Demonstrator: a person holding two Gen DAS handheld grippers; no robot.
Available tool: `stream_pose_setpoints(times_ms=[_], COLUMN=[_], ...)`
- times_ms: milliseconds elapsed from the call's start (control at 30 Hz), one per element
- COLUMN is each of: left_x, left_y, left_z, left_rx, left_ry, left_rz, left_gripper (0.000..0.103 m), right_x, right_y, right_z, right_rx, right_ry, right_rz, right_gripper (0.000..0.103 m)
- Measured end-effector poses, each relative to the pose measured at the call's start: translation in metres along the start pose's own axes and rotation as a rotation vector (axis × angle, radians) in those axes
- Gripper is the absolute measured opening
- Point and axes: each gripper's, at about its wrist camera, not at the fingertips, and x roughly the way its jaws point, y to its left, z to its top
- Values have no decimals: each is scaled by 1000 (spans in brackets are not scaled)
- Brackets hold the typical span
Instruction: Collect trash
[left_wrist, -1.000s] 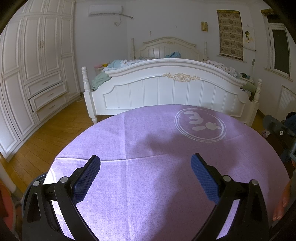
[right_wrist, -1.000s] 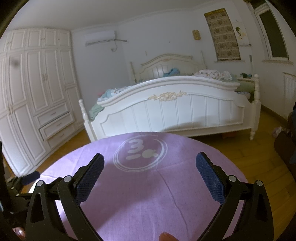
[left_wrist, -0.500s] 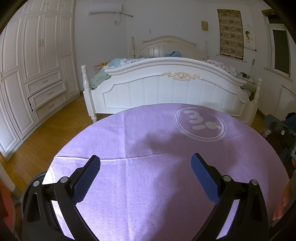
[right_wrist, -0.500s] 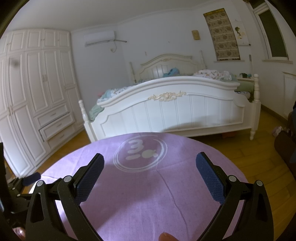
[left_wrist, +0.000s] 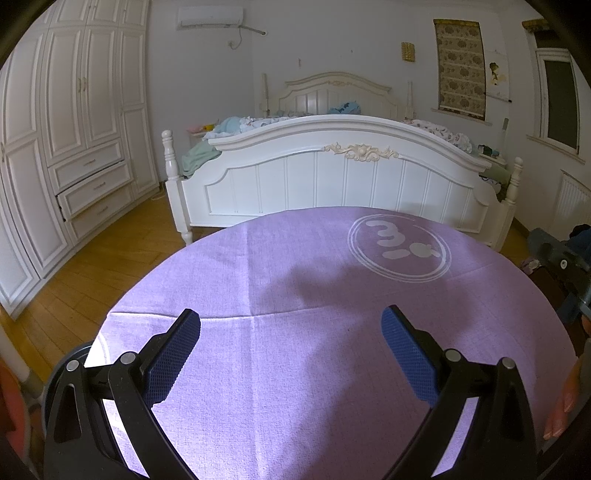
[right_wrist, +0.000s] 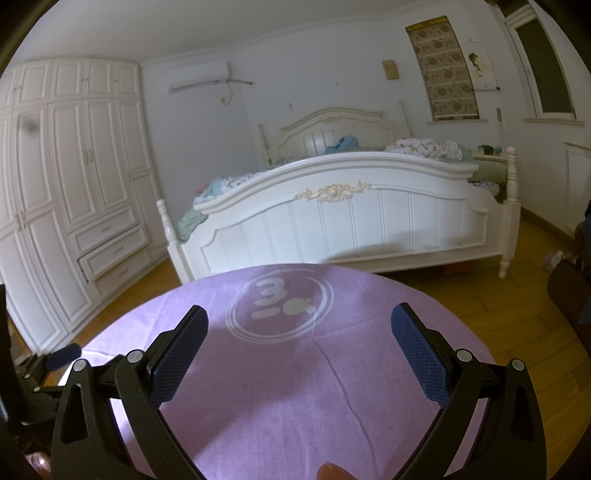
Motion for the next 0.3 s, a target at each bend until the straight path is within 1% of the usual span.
stream_pose_setpoints(times_ms=[300], left_x=[1], left_y=[0], left_z=[-1], left_rx=[-2], left_ry=[9], left_rz=[-3], left_gripper=[98], right_x=[-2], right_y=[1], right_z=[-1], right_rx=[1], right_ry=[0], right_rz=[-2], right_gripper=[98])
